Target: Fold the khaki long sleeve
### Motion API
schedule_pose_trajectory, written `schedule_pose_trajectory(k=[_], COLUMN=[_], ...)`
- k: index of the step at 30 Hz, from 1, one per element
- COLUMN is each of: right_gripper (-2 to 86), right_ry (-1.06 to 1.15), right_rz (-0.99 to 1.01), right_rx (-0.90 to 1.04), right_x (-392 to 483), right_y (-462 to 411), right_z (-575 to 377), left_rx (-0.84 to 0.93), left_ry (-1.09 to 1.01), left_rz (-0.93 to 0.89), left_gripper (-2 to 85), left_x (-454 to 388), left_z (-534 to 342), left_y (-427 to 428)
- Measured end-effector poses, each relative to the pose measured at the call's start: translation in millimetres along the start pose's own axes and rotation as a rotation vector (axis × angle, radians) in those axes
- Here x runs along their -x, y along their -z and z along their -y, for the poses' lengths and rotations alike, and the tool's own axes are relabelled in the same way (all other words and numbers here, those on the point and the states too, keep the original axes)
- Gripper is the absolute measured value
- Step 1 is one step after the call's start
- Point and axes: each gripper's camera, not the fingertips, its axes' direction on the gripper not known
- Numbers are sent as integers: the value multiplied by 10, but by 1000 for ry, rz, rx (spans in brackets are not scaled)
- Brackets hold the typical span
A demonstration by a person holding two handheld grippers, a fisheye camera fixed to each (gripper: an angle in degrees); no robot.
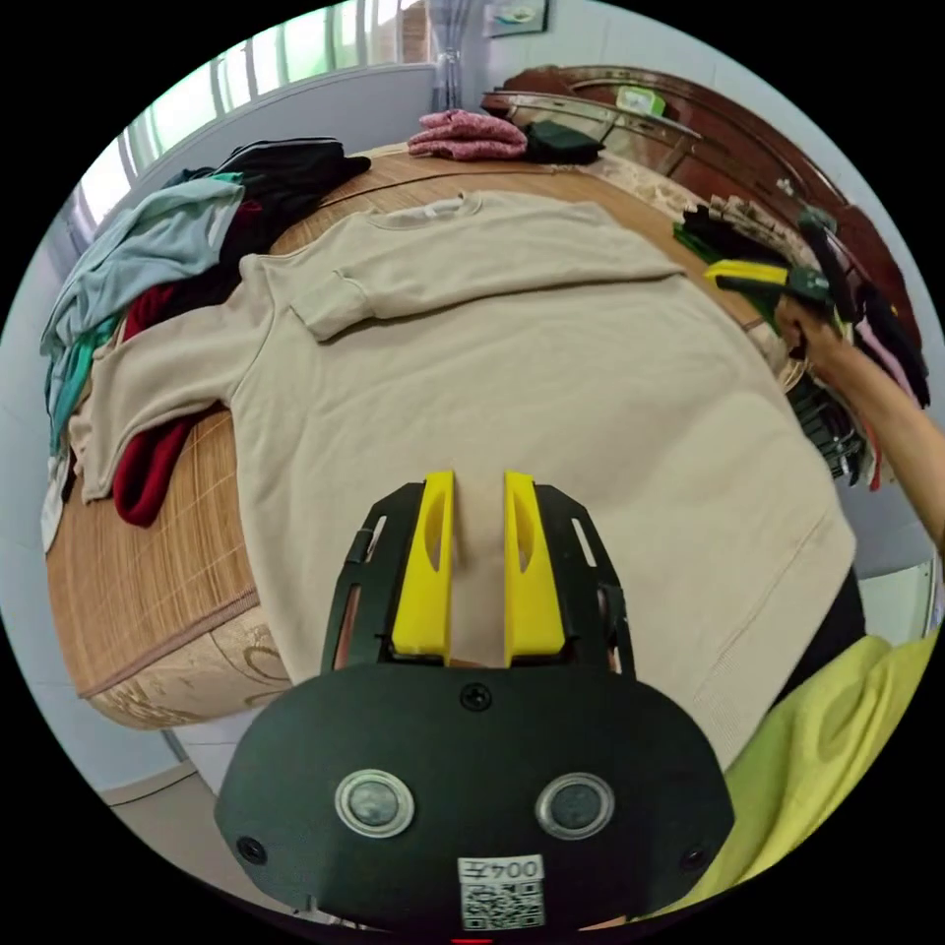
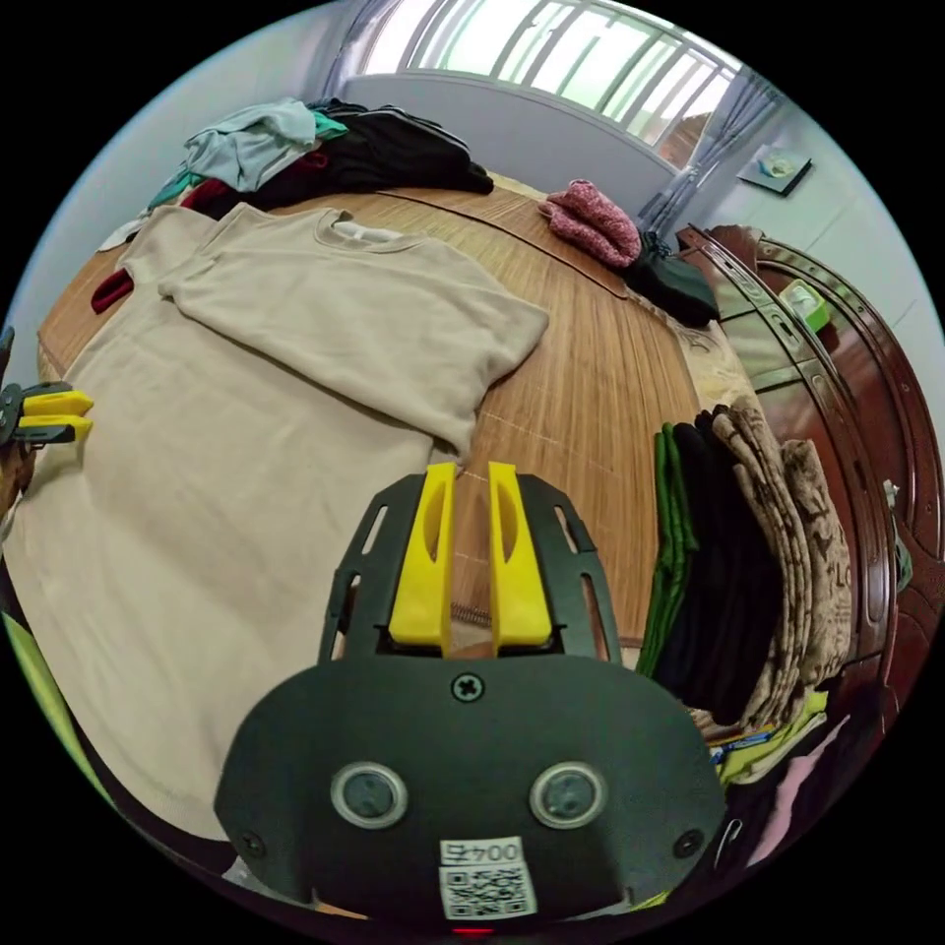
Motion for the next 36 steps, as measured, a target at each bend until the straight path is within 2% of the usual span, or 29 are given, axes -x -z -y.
schedule_pose_trajectory(k=[2, 10, 16, 22, 28, 31, 33, 36], right_gripper=[75, 80, 43, 34, 20, 9, 21, 55], right_ry=[34, 249, 378, 37, -6, -145, -243, -288], right_rz=[-3, -135, -254, -27, 0, -5, 145, 259], right_rx=[4, -2, -40, -82, 4, -62, -136, -160], right_x=[66, 506, 677, -21, -306, -649, -963, -1149], right_y=[-135, -521, -695, -720, -887, -654, -510, -514], right_z=[46, 147, 157, 113, 68, 55, 92, 306], left_rx=[3, -7, -11, -17, -20, -24, -29, -31], left_ry=[-23, -44, -58, -47, -47, -45, -48, -56], left_rz=[67, 107, 134, 121, 117, 114, 115, 122], left_gripper=[75, 76, 77, 76, 76, 76, 76, 75], left_x=[-195, -454, -572, -567, -564, -556, -560, -572], left_z=[93, 306, 452, 568, 660, 690, 703, 728], left_y=[38, 368, 571, 735, 848, 886, 904, 922])
